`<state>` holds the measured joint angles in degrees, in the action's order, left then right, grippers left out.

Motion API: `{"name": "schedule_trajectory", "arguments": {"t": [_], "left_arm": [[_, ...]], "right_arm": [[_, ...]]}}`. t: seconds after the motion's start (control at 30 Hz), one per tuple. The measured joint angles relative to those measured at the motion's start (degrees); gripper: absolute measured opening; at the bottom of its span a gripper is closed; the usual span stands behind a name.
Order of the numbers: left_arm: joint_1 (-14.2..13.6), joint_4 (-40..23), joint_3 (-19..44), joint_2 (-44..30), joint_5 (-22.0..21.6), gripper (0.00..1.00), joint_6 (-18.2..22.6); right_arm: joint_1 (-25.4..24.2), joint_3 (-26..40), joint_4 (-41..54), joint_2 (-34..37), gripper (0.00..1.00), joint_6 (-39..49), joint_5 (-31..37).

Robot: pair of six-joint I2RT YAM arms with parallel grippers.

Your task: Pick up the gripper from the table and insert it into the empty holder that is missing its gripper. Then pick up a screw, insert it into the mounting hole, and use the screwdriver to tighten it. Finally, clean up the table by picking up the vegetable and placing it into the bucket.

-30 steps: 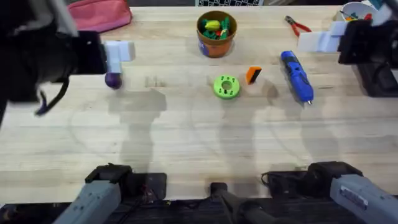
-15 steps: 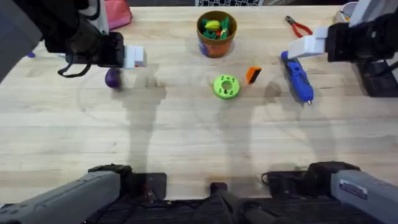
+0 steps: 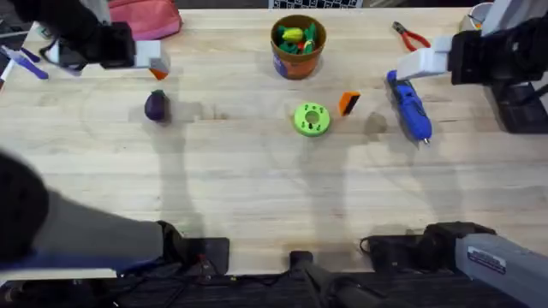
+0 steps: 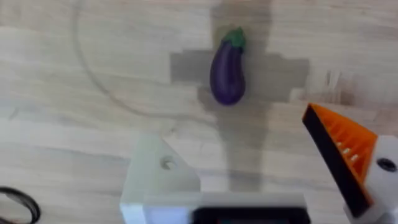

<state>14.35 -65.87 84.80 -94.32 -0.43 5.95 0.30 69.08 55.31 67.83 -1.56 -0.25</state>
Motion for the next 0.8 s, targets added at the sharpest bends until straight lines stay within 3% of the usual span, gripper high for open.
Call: {"name": "schedule_trajectory", "arguments": {"t": [0.4,0.8], "left_arm": [[2.58,1.86,2.22,-16.92,0.73,0.985,2.2],[2.54,4.35,2.39,-23.11,1.33,0.988,2.69]], "right_arm": [[0.0,0.0,0.0,0.0,0.994,-0.15,0.0],[0.0,0.0,0.0,0.0,0.994,-0.15,0.0]]}}
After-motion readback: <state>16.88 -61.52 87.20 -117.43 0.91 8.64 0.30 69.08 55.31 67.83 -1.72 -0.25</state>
